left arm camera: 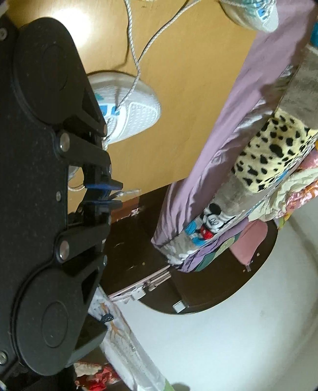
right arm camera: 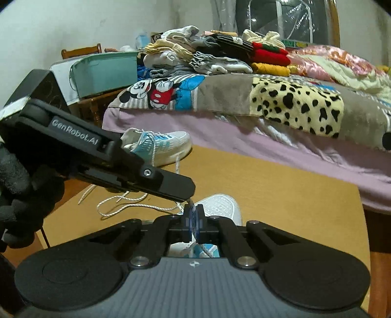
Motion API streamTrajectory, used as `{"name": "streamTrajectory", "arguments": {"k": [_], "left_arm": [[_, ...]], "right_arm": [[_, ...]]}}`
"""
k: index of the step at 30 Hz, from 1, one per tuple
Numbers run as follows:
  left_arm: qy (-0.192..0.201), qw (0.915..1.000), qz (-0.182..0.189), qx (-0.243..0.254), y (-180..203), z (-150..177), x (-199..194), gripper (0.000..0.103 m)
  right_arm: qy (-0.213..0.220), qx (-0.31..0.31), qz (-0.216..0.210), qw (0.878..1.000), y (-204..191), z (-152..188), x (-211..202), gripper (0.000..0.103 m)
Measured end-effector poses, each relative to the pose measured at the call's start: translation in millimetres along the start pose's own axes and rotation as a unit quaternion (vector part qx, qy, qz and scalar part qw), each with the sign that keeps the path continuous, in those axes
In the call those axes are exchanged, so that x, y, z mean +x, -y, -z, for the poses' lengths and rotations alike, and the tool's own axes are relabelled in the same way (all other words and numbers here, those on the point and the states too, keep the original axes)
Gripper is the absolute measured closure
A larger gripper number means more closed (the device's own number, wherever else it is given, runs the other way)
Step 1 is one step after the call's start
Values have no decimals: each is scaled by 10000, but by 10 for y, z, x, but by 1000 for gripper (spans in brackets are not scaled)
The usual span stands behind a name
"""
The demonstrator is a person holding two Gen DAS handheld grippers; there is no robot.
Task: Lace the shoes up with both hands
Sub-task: 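Grasp the white lace end with the right gripper near the sneaker tongue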
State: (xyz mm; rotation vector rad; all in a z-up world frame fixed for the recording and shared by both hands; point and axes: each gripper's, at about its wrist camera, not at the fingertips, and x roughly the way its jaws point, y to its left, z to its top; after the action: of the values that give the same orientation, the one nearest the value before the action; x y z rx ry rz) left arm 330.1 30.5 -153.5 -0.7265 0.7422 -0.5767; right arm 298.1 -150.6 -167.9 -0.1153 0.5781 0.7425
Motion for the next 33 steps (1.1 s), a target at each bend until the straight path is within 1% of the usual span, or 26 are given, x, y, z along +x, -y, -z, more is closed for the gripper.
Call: {"name": "streamTrajectory", "arguments": {"k": [1, 2, 6, 10, 11, 12, 13, 19, 20, 21, 23, 28, 30, 33], "left_arm": [[31, 10000, -12, -46, -21, -13, -8, 93], [74, 9999, -23, -89, -34, -27, -20, 91], [137, 9997, 45, -211, -90, -48, -37, 91], [133, 9994, 154, -278, -117, -45, -25, 91], [137, 9994, 185, -245, -110, -43, -26, 92], [141, 9994, 216, -210, -103, -41, -27, 95], [173, 9995, 219, -166, -87, -36, -29, 102], [345, 9992, 57, -184, -77, -17, -6, 103], [347, 9992, 71, -175, -75, -19, 1, 103], [336, 9993, 59, -141, -67, -16, 9, 103], [312, 9995, 30, -69, -51, -8, 23, 103], [252, 9996, -44, 112, -10, 12, 60, 103], [228, 9995, -73, 185, 7, 19, 75, 103], [223, 9993, -174, 257, 10, 13, 65, 103]], "right_arm": [[-13, -61, 46, 10000, -5, 0, -6, 99], [-26, -122, 92, 9999, -11, 0, -11, 99], [-103, -307, 189, 9993, -41, 17, -1, 99], [-124, -414, 186, 9989, -62, 23, 7, 99], [-131, -433, 183, 9988, -66, 25, 9, 99], [-137, -452, 180, 9987, -70, 27, 10, 99], [-133, -453, 173, 9987, -71, 29, 5, 99], [-75, -436, 146, 9989, -86, 23, -30, 97], [-62, -439, 175, 9989, -91, 16, -36, 92], [-47, -443, 203, 9988, -96, 10, -42, 83], [33, -448, 229, 9987, -102, 1, -61, 74], [136, -442, 120, 9989, -100, -20, -80, 76], [142, -426, 96, 9989, -89, -24, -86, 86], [108, -417, 86, 9990, -78, -23, -87, 89]]}}
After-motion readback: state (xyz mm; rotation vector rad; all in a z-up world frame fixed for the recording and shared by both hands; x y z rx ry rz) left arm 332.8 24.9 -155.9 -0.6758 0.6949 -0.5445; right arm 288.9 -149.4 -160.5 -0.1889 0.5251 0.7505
